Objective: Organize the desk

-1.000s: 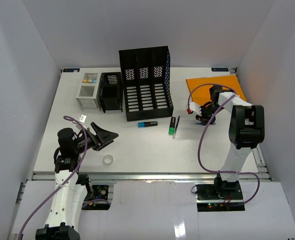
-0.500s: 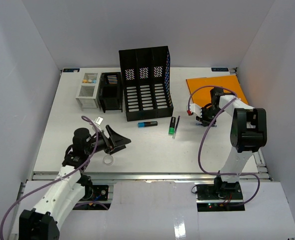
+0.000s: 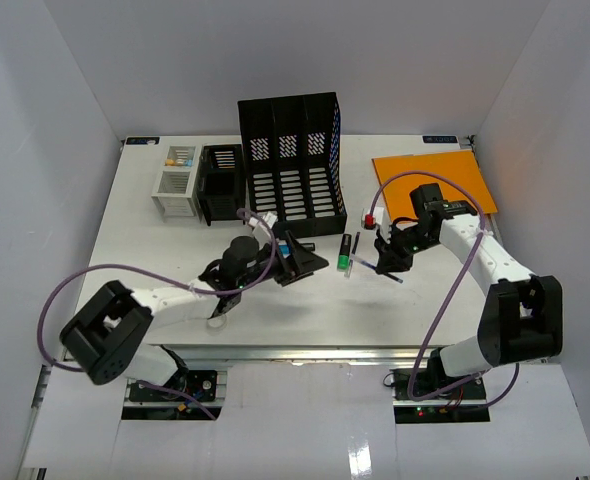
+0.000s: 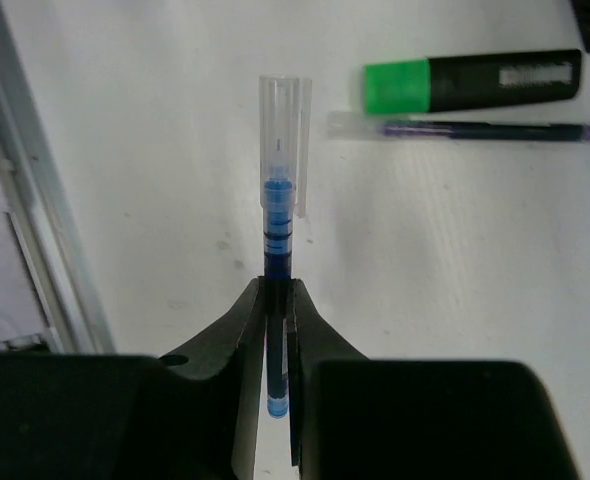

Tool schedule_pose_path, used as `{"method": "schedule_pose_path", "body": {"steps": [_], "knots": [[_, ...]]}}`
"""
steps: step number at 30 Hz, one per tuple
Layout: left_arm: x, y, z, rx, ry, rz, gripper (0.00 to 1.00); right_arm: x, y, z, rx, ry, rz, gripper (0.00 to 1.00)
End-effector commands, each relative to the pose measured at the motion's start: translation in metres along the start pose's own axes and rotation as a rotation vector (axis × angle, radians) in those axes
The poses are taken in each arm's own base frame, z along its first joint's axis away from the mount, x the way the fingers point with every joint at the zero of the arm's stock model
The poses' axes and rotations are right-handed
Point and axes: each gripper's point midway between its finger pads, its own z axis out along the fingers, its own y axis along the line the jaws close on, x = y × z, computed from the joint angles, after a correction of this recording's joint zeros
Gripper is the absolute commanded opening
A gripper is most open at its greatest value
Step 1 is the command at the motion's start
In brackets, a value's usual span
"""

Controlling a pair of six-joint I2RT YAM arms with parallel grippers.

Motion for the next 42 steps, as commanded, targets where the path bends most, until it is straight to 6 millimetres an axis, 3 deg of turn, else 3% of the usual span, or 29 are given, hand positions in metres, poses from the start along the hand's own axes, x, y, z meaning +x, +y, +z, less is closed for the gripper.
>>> {"method": "schedule_pose_path", "body": {"steps": [1, 6, 17, 22, 30, 33, 36, 40, 42], "knots": [[-0.037, -0.050, 0.042, 0.117, -0.152, 0.044, 0.90, -0.041, 0.045, 0.001, -0.125, -0.164, 0.185, 0.08], [-0.048, -0.062, 0.062, 0.121, -0.215, 0.030, 0.86, -0.059, 0.051, -0.001, -0.130, -0.206, 0.216, 0.08], [-0.030, -0.054, 0.083, 0.089, -0.156, 0.021, 0.70, -0.087, 0.040, 0.001, -0.105, -0.259, 0.270, 0.08], [-0.027, -0.058, 0.088, 0.096, -0.151, 0.024, 0.51, -0.095, 0.035, 0.004, -0.089, -0.267, 0.308, 0.08], [-0.023, -0.062, 0.086, 0.119, -0.135, 0.028, 0.13, -0.098, 0.033, 0.006, -0.079, -0.295, 0.301, 0.09], [-0.023, -0.063, 0.083, 0.115, -0.134, 0.034, 0.05, -0.099, 0.036, 0.007, -0.102, -0.306, 0.281, 0.22], [-0.025, -0.066, 0.077, 0.106, -0.142, 0.066, 0.00, -0.102, 0.040, 0.006, -0.128, -0.325, 0.250, 0.50], [-0.033, -0.062, 0.063, 0.036, -0.172, 0.160, 0.00, -0.105, 0.048, 0.002, -0.154, -0.345, 0.180, 0.72], [-0.041, -0.052, 0.056, -0.042, -0.186, 0.236, 0.00, -0.107, 0.054, -0.003, -0.170, -0.362, 0.124, 0.77]]}}
